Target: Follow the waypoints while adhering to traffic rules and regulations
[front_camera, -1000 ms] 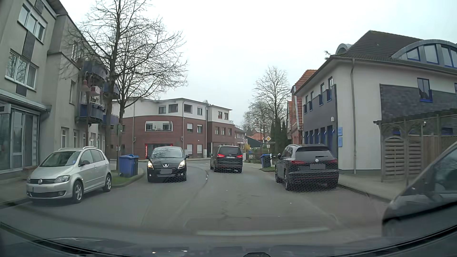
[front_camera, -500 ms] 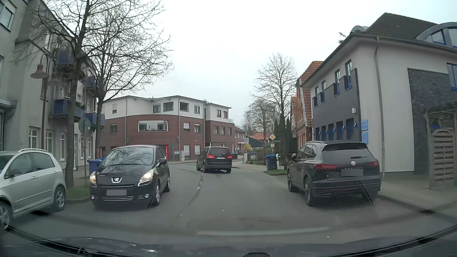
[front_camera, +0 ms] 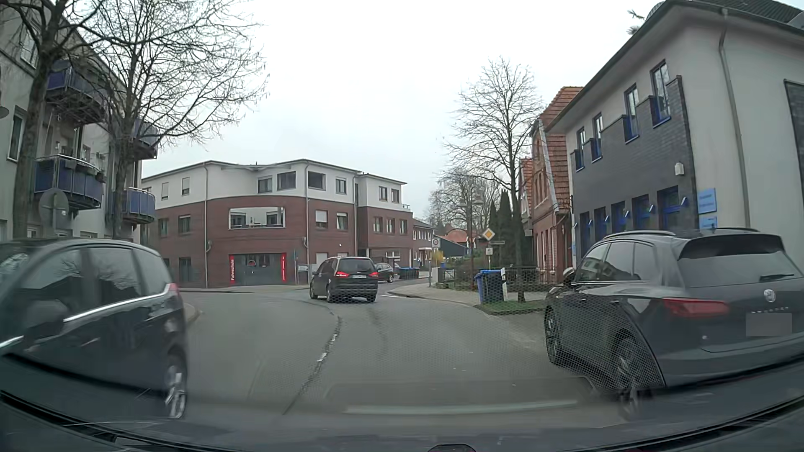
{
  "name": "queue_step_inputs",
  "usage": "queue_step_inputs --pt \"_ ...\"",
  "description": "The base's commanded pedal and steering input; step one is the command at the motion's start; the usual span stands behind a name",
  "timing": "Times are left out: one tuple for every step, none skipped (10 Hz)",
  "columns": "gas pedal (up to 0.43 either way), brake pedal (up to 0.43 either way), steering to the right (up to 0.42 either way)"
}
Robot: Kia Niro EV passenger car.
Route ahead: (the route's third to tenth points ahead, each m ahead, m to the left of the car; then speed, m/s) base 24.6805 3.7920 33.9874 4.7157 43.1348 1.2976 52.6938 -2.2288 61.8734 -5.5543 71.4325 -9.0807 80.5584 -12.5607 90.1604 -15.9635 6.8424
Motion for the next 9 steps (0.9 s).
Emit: queue_step_inputs --pt "0.15 0.0 -0.003" --pt "0.15 0.0 -0.003" --pt "0.15 0.0 -0.006" --pt "0.15 0.0 -0.012" --pt "0.15 0.0 -0.018" --pt "0.15 0.0 -0.024" --pt "0.15 0.0 -0.03" --pt "0.15 0.0 -0.034" --pt "0.15 0.0 -0.038"
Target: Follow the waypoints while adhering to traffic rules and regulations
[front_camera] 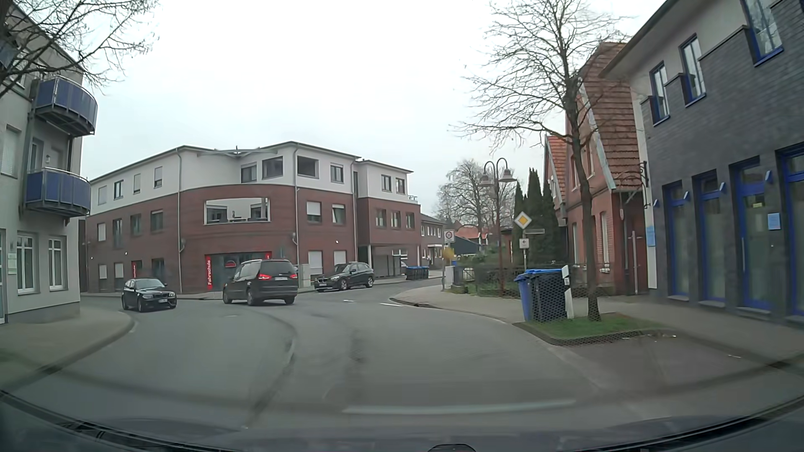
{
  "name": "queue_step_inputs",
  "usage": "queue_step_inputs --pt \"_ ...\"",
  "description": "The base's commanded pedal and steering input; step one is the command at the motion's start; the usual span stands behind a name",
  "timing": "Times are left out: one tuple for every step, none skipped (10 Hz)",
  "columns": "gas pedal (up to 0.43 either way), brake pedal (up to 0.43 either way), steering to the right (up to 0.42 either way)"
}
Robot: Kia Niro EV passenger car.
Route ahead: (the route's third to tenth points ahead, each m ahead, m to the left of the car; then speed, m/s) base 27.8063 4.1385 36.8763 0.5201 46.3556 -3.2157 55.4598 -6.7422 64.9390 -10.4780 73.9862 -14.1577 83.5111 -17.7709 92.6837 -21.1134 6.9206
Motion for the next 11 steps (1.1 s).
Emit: queue_step_inputs --pt "0.138 0.0 -0.043" --pt "0.138 0.0 -0.051" --pt "0.138 0.0 -0.061" --pt "0.138 0.0 -0.072" --pt "0.138 0.0 -0.081" --pt "0.138 0.0 -0.089" --pt "0.138 0.0 -0.094" --pt "0.13 0.0 -0.095" --pt "0.13 0.0 -0.095" --pt "0.13 0.0 -0.094" --pt "0.13 0.0 -0.092"
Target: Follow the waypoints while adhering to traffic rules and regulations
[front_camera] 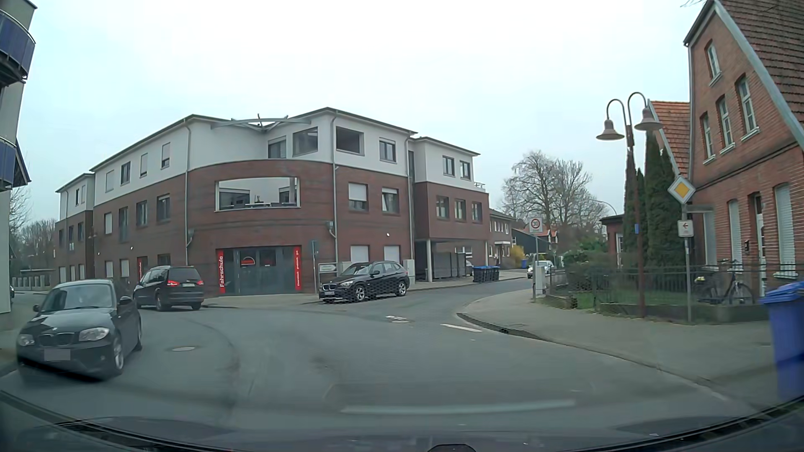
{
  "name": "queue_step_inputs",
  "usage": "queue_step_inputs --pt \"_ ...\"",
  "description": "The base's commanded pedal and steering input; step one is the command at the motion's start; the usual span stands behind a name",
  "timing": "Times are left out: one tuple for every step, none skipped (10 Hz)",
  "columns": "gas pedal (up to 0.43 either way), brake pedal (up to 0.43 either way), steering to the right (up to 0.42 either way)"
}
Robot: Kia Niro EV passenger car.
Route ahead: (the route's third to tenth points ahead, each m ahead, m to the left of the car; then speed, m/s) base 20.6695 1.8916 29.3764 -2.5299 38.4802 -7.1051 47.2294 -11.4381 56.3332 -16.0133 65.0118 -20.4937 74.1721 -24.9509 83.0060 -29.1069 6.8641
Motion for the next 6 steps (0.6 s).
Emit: queue_step_inputs --pt "0.13 0.0 -0.09" --pt "0.13 0.0 -0.085" --pt "0.13 0.0 -0.076" --pt "0.13 0.0 -0.065" --pt "0.118 0.0 -0.057" --pt "0.118 0.0 -0.046"
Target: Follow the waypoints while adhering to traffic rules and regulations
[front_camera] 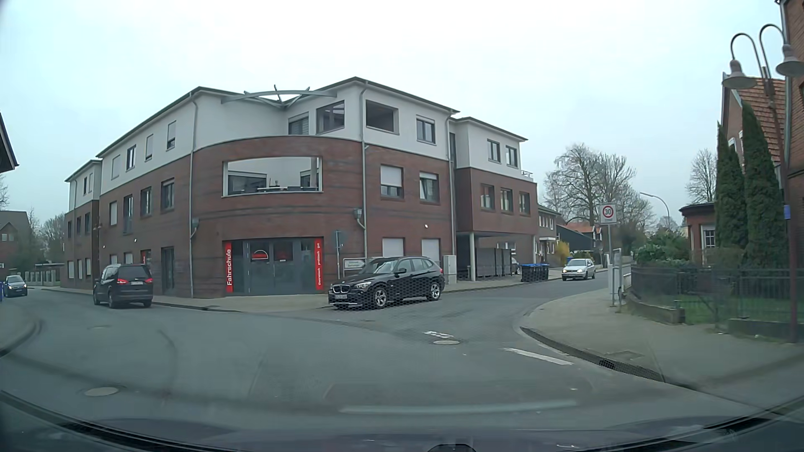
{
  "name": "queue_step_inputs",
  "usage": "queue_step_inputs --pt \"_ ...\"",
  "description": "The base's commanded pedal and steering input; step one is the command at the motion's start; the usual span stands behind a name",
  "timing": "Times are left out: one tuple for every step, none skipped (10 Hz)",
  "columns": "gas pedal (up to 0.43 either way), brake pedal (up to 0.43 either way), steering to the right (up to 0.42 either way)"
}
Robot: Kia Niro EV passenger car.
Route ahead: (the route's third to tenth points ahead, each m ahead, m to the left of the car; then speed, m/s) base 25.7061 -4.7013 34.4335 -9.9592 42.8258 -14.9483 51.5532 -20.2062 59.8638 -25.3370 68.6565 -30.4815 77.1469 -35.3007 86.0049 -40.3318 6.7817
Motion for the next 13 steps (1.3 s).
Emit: queue_step_inputs --pt "0.118 0.0 -0.038" --pt "0.118 0.0 -0.026" --pt "0.118 0.0 -0.007" --pt "0.118 0.0 0.009" --pt "0.118 0.0 0.023" --pt "0.118 0.0 0.038" --pt "0.118 0.0 0.052" --pt "0.118 0.0 0.067" --pt "0.118 0.0 0.089" --pt "0.118 0.0 0.104" --pt "0.118 0.0 0.119" --pt "0.118 0.0 0.13" --pt "0.118 0.0 0.14"
